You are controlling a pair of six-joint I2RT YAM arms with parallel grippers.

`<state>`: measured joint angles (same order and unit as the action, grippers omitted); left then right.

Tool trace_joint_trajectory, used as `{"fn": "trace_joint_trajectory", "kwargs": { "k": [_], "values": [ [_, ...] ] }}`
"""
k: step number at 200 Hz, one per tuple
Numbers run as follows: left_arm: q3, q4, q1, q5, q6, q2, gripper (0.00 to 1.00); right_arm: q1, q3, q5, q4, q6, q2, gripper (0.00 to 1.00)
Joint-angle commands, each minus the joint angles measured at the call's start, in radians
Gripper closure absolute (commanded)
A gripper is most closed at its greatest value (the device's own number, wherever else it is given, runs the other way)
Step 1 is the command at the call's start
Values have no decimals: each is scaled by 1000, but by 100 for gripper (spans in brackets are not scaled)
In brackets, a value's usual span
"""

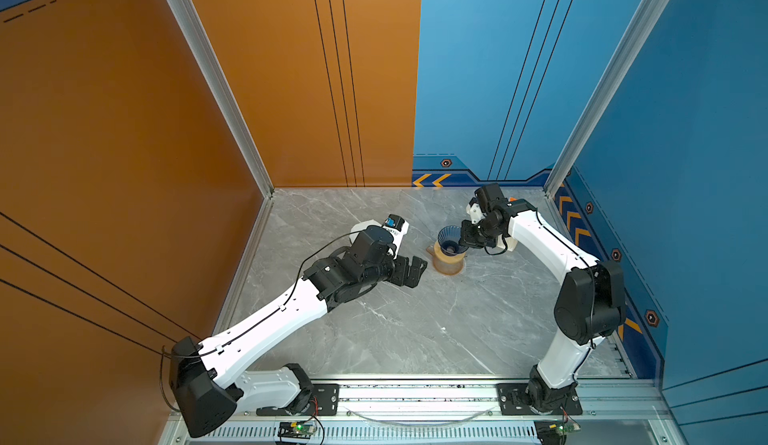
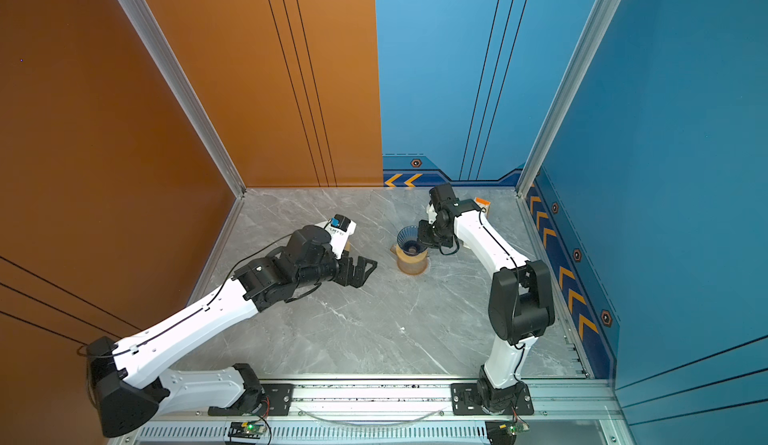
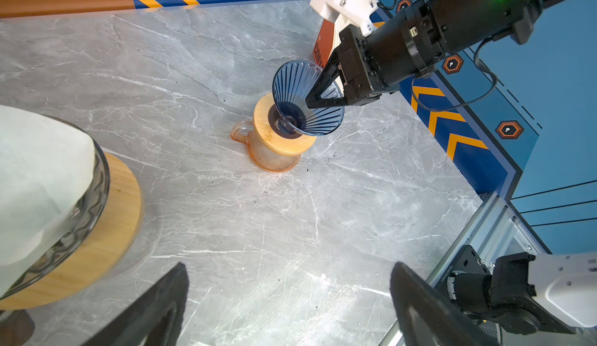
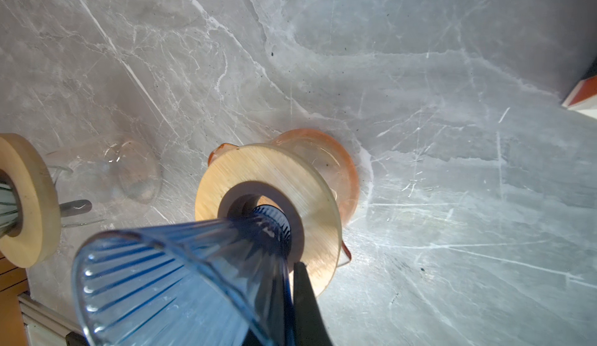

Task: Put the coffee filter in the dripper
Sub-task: 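Lower the blue cone onto the bamboo ring while the left gripper approaches it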

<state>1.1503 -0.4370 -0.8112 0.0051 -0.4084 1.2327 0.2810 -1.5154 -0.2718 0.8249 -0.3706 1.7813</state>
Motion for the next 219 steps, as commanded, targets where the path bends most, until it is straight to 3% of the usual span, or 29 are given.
{"fn": "trace_joint_trajectory", "kwargs": {
  "k": [1, 64, 110, 146, 219],
  "values": [
    [-11, 11, -8, 16, 0, 6, 2, -8, 23, 12, -1, 19, 13, 98],
    [0, 11, 4, 31, 0, -3, 2, -10, -10, -132, 158, 146, 43, 98],
    [19, 9, 21, 65, -3, -4, 2, 29, -61, -122, 293, 252, 41, 97],
    [40, -1, 27, 77, -2, 7, 2, 44, -52, -131, 303, 254, 12, 94],
    [155, -67, 29, 102, 8, 97, 2, 49, -52, -126, 198, 155, -83, 71]
  ]
}}
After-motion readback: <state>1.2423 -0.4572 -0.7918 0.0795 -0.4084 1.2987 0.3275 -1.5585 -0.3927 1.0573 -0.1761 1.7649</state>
